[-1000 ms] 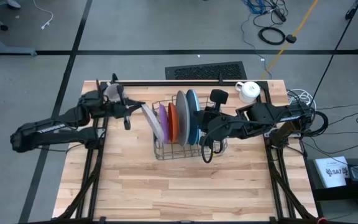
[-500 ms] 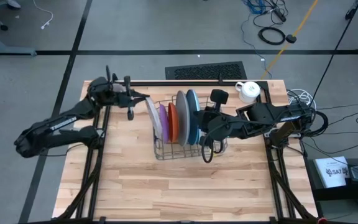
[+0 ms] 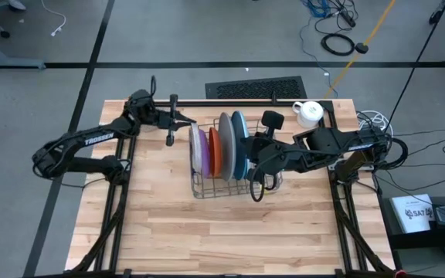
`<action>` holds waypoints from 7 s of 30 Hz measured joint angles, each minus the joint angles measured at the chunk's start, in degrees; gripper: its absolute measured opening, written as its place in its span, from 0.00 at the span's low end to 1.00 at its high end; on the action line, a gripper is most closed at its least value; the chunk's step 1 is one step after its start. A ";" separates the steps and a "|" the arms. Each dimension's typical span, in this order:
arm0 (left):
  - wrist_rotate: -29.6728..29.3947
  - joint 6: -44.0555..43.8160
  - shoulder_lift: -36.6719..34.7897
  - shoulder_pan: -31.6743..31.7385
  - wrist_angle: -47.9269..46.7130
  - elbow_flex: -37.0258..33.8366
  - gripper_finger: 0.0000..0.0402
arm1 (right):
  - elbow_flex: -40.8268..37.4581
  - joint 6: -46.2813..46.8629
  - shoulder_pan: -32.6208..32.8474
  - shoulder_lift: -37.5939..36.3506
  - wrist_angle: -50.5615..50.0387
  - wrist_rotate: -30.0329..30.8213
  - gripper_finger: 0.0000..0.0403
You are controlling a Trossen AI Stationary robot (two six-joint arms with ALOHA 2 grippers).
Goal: Sort dishes
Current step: Put the white plate in the dish rack, then return to Home Position
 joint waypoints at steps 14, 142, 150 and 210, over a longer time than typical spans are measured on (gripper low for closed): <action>1.69 -2.41 9.88 0.15 6.48 0.00 0.00 | 0.00 0.92 -0.19 0.00 -0.02 0.02 0.00; -28.68 -37.93 -49.85 -17.30 -42.28 1.79 0.17 | -8.66 3.75 7.65 -10.04 -0.19 11.59 0.00; -28.40 -38.90 -59.71 -18.62 -42.45 1.33 0.01 | -39.71 1.48 11.23 -27.06 22.59 12.06 0.00; -32.02 -36.71 -65.62 -18.62 -23.75 -31.87 0.00 | -121.17 -7.10 14.67 -98.23 71.10 -1.29 0.00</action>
